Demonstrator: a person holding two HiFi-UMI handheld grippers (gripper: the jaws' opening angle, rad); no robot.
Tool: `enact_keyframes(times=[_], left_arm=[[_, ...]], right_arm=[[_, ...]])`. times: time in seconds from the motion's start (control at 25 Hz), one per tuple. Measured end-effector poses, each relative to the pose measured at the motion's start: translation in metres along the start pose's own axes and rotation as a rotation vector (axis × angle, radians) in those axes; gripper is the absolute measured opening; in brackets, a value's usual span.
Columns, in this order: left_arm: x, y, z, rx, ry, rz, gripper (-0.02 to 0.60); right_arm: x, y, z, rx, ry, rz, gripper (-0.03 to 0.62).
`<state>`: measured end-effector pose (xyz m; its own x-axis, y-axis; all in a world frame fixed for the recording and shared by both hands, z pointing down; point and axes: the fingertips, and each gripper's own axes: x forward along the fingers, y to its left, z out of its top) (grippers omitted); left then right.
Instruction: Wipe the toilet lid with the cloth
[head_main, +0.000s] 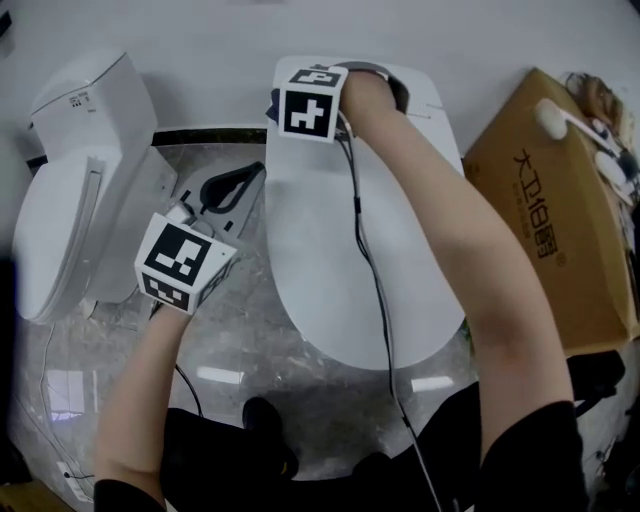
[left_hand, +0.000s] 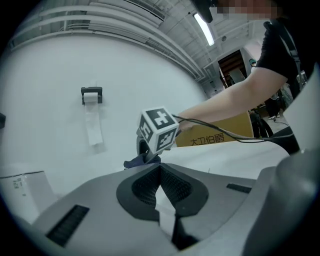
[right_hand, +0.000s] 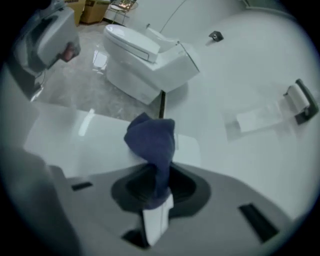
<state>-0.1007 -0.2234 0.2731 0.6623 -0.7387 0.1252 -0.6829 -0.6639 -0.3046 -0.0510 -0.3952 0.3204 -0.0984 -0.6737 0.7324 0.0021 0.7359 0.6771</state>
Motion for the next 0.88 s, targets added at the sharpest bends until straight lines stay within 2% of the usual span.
enact_keyframes(times=[0.16, 0.36, 0.56, 0.88], left_arm=[[-0.002, 0.007, -0.001, -0.004, -0.002, 0.011, 0.015], [-0.005, 0.011, -0.007, -0.011, 0.006, 0.01, 0.015], [0.002, 0.011, -0.017, 0.009, 0.027, 0.015, 0.015], [0.008, 0.008, -0.012, 0.024, 0.021, 0.021, 0.015]], right_arm=[[0.033, -0.015, 0.013, -0.021, 0.01, 0.029, 0.078], [0.05, 0.013, 0.013, -0.026, 0.022, 0.122, 0.078], [0.038, 0.031, 0.015, -0.058, 0.015, 0.13, 0.078], [0.0, 0.074, 0.008, -0.096, 0.024, 0.164, 0.078]])
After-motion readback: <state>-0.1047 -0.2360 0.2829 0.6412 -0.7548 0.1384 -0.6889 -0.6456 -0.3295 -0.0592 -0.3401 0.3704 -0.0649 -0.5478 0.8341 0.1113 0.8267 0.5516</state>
